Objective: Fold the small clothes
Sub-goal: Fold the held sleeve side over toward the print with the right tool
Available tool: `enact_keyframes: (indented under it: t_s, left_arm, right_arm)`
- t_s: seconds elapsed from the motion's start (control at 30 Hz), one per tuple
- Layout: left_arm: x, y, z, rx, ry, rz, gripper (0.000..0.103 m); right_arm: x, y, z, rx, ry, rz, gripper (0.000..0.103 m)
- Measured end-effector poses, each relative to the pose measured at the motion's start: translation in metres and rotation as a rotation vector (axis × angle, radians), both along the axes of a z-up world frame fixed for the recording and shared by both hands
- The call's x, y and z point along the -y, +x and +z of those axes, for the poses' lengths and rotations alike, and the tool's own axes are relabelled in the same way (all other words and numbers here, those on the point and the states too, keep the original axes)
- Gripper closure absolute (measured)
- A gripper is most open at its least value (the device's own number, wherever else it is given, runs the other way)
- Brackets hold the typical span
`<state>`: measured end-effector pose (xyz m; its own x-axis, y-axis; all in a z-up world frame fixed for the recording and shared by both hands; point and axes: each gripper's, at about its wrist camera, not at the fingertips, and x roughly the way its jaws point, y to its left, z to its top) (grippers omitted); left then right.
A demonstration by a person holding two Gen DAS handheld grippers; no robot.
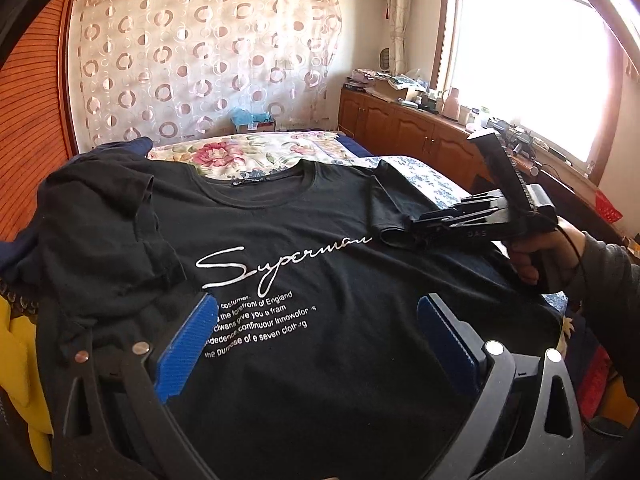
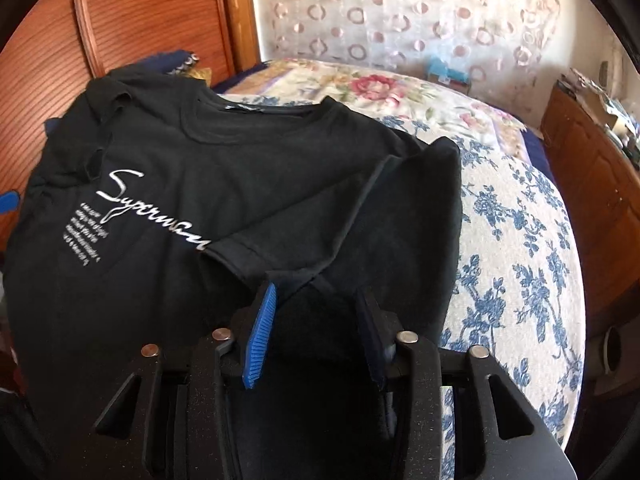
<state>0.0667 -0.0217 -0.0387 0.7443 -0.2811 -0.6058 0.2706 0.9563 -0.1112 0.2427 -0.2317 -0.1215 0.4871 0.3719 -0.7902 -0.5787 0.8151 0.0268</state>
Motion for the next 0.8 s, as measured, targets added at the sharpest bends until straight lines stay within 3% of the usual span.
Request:
enact_keyframes:
  t_s: [0.03,0.17,0.33,0.53,0.7,0.77,0.8]
  left_arm:
    - [0.000,0.000,-0.001,-0.002,-0.002,0.002,0.002]
    - [-0.001,0.000,0.000,0.001,-0.007,0.001,0.002]
    - [0.001,0.000,0.000,0.006,-0.007,0.000,0.002]
    - [0.002,-0.002,-0.002,0.004,-0.007,0.001,0.002]
    - [0.005,-0.003,-0.003,0.001,-0.007,-0.003,0.002]
    - [0.007,-0.004,-0.002,0.002,-0.006,-0.007,0.002]
    - [0.008,-0.004,-0.002,0.003,-0.006,-0.008,0.002]
  right_arm:
    - [0.000,-0.003,0.001,0.005,-0.002,0.009,0.085]
    - [0.006,-0.019,0.006,0.027,-0.014,0.043,0.096]
    - [0.013,-0.041,0.015,0.048,0.012,0.075,0.098]
    - [0.020,-0.064,0.011,-0.024,0.057,0.103,0.098]
    - [0.025,-0.074,0.018,0.009,0.072,0.079,0.097]
    - [0.023,-0.072,0.024,0.054,0.055,0.052,0.076]
    - [0.021,-0.069,0.026,0.075,0.042,0.036,0.071]
